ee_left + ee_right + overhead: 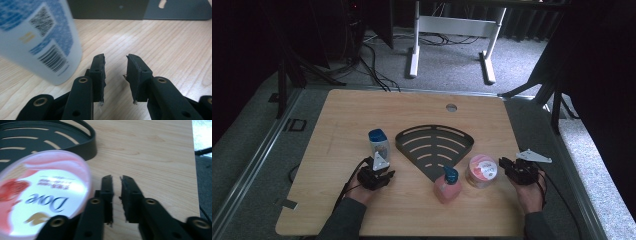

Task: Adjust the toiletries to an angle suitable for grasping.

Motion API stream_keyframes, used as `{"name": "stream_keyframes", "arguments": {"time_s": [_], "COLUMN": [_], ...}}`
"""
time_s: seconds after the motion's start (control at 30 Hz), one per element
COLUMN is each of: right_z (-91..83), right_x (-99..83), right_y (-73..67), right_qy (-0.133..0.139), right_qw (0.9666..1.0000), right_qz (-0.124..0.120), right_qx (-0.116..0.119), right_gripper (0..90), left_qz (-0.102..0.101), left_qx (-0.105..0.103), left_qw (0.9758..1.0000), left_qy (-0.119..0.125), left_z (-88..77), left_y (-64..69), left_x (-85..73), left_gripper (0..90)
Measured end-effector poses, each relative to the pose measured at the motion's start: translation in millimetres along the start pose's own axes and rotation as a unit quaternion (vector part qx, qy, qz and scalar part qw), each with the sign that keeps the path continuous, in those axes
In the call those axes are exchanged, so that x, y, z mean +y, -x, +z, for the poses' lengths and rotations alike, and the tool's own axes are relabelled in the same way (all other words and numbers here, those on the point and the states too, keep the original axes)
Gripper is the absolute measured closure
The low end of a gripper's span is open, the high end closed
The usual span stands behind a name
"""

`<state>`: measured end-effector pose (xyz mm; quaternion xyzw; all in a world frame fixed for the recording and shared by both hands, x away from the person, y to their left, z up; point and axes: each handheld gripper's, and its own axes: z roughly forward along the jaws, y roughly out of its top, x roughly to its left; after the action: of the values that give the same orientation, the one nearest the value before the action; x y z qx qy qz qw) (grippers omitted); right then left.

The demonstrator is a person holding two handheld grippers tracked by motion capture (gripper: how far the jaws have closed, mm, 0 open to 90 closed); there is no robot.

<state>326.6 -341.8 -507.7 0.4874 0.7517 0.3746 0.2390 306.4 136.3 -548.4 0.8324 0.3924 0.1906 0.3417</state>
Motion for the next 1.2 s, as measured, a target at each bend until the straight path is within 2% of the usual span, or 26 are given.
{"name": "stream_keyframes", "arguments": {"time_s": [0.1, 0.33, 0.47, 0.6, 0.63, 0.67, 0.73, 0.97, 1.07, 1.2], "right_z": [-8.1, -18.2, -20.5, -21.9, -21.9, -23.2, -23.8, -18.6, -14.8, -1.4], "right_x": [2.4, 10.4, 11.3, 10.1, 10.1, 9.0, 8.2, 2.8, 1.3, -1.1], "right_y": [-4.0, -22.5, -38.3, -53.1, -53.1, -63.6, -71.7, -97.1, -101.7, -108.4], "right_qy": [0.008, 0.009, 0.004, 0.001, 0.001, 0.000, -0.001, -0.015, -0.021, -0.037], "right_qw": [0.9997, 0.9974, 0.9945, 0.9912, 0.9912, 0.9887, 0.9865, 0.9794, 0.9780, 0.9758], "right_qz": [-0.009, -0.041, -0.065, -0.081, -0.081, -0.094, -0.101, -0.129, -0.133, -0.136], "right_qx": [0.019, 0.058, 0.082, 0.105, 0.105, 0.116, 0.129, 0.154, 0.159, 0.167], "right_gripper": [90.0, 90.0, 90.0, 90.0, 90.0, 90.0, 90.0, 90.0, 90.0, 90.0], "left_qz": [-0.015, -0.019, -0.023, -0.029, -0.029, -0.031, -0.032, -0.036, -0.037, -0.038], "left_qx": [0.008, 0.001, -0.003, -0.006, -0.006, -0.009, -0.009, -0.013, -0.013, -0.013], "left_qw": [0.9999, 0.9998, 0.9997, 0.9996, 0.9996, 0.9995, 0.9994, 0.9993, 0.9992, 0.9992], "left_qy": [0.005, 0.000, -0.002, 0.002, 0.002, 0.002, 0.003, 0.007, 0.007, 0.008], "left_z": [-0.8, 0.9, 0.3, -1.1, -1.1, -1.4, -1.6, -3.9, -4.4, -4.6], "left_y": [-3.6, -2.7, -2.6, -2.8, -2.8, -2.8, -2.7, -2.0, -2.4, -2.2], "left_x": [-2.3, -4.0, -5.6, -6.2, -6.2, -6.3, -6.3, -7.2, -7.5, -7.6], "left_gripper": [67.1, 65.3, 64.5, 63.8, 63.7, 63.1, 62.7, 62.1, 62.0, 61.9]}}
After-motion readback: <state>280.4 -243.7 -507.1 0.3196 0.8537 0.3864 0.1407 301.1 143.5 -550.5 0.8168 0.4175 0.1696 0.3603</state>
